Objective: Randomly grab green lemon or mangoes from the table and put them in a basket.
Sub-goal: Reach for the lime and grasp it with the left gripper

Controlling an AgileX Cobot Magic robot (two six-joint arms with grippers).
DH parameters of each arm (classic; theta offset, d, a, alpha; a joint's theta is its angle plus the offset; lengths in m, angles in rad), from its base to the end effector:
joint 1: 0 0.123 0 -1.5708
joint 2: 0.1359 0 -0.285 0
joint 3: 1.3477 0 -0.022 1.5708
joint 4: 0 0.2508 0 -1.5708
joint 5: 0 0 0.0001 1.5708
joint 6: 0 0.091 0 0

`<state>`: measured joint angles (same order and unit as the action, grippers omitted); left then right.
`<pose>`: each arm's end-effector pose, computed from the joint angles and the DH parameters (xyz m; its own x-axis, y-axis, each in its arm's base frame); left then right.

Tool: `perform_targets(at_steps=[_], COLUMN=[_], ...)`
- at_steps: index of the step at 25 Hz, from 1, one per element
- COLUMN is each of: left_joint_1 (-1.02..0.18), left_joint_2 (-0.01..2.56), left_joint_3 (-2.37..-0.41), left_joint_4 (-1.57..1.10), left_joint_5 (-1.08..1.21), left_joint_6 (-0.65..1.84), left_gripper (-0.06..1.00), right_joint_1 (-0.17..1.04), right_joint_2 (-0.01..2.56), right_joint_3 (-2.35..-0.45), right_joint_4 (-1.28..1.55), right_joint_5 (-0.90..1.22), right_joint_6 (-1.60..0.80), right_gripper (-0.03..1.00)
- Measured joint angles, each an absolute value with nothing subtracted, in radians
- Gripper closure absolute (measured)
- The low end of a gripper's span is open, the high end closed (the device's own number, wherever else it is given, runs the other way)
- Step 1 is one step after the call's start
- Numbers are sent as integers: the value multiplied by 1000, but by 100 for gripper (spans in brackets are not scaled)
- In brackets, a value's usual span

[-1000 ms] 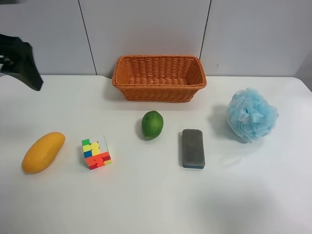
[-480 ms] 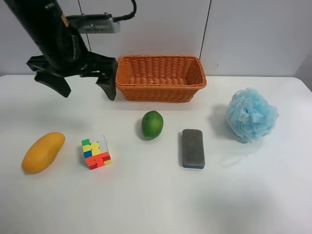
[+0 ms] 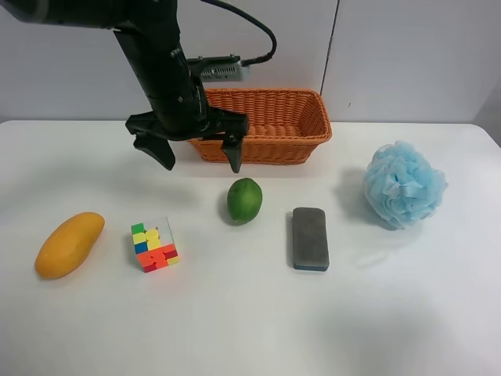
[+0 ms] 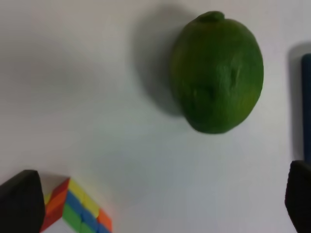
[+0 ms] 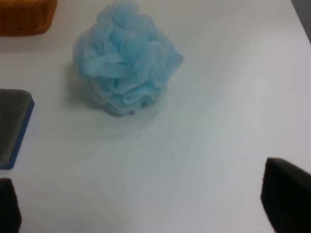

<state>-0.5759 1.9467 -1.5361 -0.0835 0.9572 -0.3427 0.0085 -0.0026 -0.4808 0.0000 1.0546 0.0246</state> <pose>0.3408 -0.2287 0.2257 -0.9559 0.1675 -0.2411 0.2115 0.9625 -0.1700 -0.0028 0.0000 0.2724 -0.4654 0.0206 -0.8849 0.0030 0.9998 0.0218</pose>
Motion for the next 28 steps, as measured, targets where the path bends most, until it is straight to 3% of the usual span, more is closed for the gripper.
perform_targets(at_steps=[28], left_joint_1=[-613], left_joint_2=[2200], left_joint_3=[-1541], left_joint_4=[-198], left_joint_5=[643], left_joint_6=[-344], left_gripper=[-5], right_joint_1=[9], right_joint_2=[-3], right_joint_3=[-481], right_joint_4=[0], right_joint_5=[1055], right_joint_6=[25], right_gripper=[-2])
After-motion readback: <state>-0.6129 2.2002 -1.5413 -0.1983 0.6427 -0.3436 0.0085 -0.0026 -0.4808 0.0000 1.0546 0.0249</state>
